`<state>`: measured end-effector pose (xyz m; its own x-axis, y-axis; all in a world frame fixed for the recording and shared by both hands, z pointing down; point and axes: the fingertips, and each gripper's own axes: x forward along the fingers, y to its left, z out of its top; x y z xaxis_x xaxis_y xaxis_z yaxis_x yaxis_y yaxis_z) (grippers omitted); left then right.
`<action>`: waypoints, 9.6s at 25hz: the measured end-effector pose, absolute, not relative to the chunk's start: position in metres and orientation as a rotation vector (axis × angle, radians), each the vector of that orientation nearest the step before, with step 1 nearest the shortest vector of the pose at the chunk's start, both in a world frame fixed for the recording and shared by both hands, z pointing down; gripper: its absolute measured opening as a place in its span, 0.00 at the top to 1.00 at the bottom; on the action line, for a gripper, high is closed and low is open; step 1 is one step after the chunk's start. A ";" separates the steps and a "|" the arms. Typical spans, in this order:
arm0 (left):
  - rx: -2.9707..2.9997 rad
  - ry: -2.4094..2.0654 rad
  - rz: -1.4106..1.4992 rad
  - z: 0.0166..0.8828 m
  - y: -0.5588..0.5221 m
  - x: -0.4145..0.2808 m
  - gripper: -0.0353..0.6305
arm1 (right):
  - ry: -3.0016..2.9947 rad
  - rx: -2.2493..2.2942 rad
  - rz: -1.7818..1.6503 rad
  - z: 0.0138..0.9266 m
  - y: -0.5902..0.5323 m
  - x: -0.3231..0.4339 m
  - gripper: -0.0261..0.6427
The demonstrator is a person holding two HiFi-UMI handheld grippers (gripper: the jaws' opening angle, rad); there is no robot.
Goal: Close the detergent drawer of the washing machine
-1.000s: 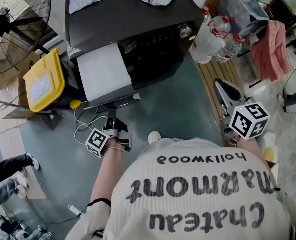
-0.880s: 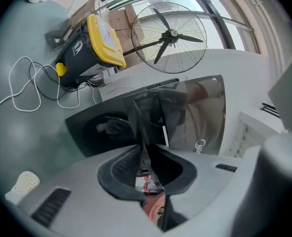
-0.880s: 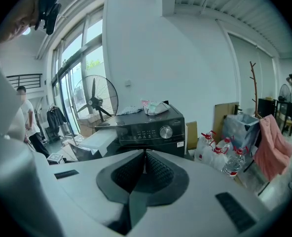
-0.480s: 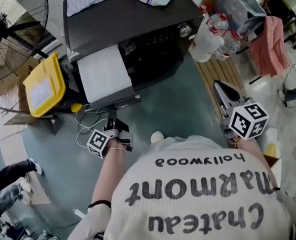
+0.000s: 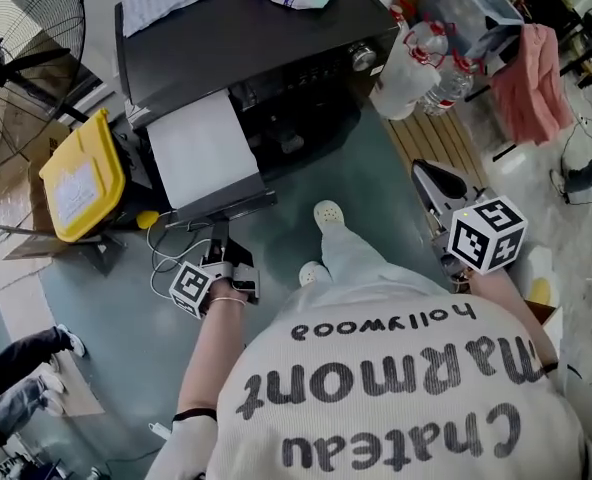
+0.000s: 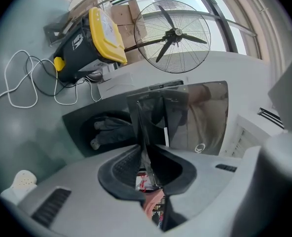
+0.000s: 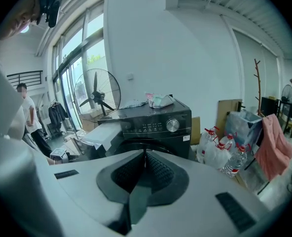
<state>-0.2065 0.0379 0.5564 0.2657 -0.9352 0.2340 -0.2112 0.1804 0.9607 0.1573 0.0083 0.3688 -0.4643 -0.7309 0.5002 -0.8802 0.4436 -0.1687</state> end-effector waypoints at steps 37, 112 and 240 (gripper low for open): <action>1.226 -1.311 -0.825 0.556 0.023 -0.220 0.85 | -2.522 1.053 0.742 0.388 -0.135 0.079 0.91; 1.053 -1.464 -1.070 0.547 -0.056 -0.242 0.85 | -2.725 0.798 0.649 0.369 -0.253 0.059 0.91; 1.904 -1.869 -0.094 0.335 -0.149 -0.255 0.93 | -2.681 0.928 0.615 0.333 -0.231 -0.038 0.91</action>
<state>-0.2549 -0.1488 0.3354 0.0712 -0.9599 0.2712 -0.9280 0.0360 0.3709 -0.0377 -0.2314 0.3334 -0.7705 -0.5318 0.3515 -0.6319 0.7102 -0.3104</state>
